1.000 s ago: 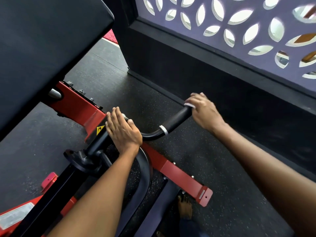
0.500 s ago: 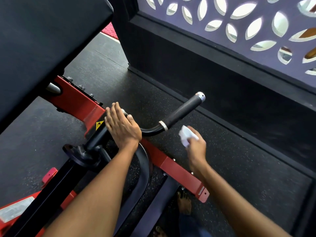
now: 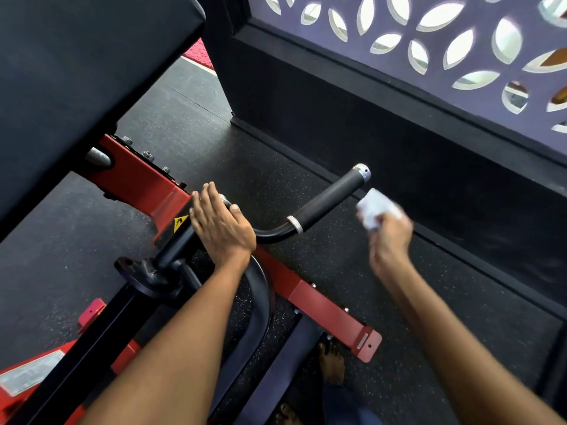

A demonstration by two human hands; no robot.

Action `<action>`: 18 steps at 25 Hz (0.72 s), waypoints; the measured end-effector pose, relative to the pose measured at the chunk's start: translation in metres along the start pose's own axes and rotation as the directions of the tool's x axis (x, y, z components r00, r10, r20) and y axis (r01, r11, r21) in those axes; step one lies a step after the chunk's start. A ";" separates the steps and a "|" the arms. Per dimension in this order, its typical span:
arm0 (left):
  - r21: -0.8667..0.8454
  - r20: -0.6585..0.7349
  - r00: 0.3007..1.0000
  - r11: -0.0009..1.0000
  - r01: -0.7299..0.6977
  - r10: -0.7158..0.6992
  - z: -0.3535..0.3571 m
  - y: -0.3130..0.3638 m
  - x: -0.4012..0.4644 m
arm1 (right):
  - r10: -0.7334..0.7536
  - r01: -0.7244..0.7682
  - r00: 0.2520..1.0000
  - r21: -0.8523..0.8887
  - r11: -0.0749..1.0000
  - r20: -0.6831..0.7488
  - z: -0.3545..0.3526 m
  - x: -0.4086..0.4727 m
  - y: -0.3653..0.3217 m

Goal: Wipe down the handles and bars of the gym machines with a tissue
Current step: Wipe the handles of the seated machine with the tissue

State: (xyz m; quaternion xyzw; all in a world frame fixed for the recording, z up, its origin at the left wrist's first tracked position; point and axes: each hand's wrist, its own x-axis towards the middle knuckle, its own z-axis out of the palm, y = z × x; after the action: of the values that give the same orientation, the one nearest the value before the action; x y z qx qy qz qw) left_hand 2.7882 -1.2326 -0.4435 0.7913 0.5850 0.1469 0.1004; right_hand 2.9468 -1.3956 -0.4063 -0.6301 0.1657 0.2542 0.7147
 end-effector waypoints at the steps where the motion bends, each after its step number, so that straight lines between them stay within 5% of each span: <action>1: -0.004 -0.002 1.000 1.000 0.000 0.000 0.000 0.000 0.000 | -0.248 0.255 0.967 -0.255 0.933 0.059 0.002 0.015 -0.013; 3: -0.009 -0.005 1.000 1.000 0.000 0.000 -0.001 0.001 0.000 | -0.425 0.581 0.814 -0.574 0.576 0.397 0.011 0.036 -0.019; 6: -0.005 -0.003 1.000 1.000 -0.005 0.005 -0.001 0.001 0.000 | -0.362 0.799 0.599 -0.566 0.203 0.714 0.013 0.031 0.005; 8: 0.000 -0.007 1.000 1.000 0.001 -0.001 0.000 0.000 0.000 | -0.327 0.875 0.483 -0.460 0.150 0.812 0.015 -0.007 0.030; 11: -0.003 -0.001 1.000 1.000 -0.003 0.003 -0.002 0.001 0.000 | -0.236 0.934 0.313 -0.254 0.251 0.920 0.023 -0.050 0.040; 13: -0.005 0.002 1.000 1.000 -0.006 0.006 -0.002 0.001 -0.001 | -0.330 0.932 0.330 -0.250 0.262 0.885 0.034 -0.030 0.015; 15: -0.002 -0.002 1.000 1.000 -0.003 0.003 -0.001 0.001 -0.001 | -0.414 0.883 0.467 -0.441 0.164 0.781 0.040 0.016 -0.015; 18: -0.005 0.000 1.000 1.000 -0.005 0.005 -0.001 0.001 -0.001 | -0.194 0.744 0.628 -0.655 -0.132 0.753 0.040 0.057 -0.037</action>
State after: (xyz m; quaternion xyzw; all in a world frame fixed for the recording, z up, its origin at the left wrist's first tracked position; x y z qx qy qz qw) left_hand 2.7886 -1.2334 -0.4421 0.7924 0.5827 0.1487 0.1021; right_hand 3.0113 -1.3507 -0.4014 -0.8677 -0.4500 0.1308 0.1658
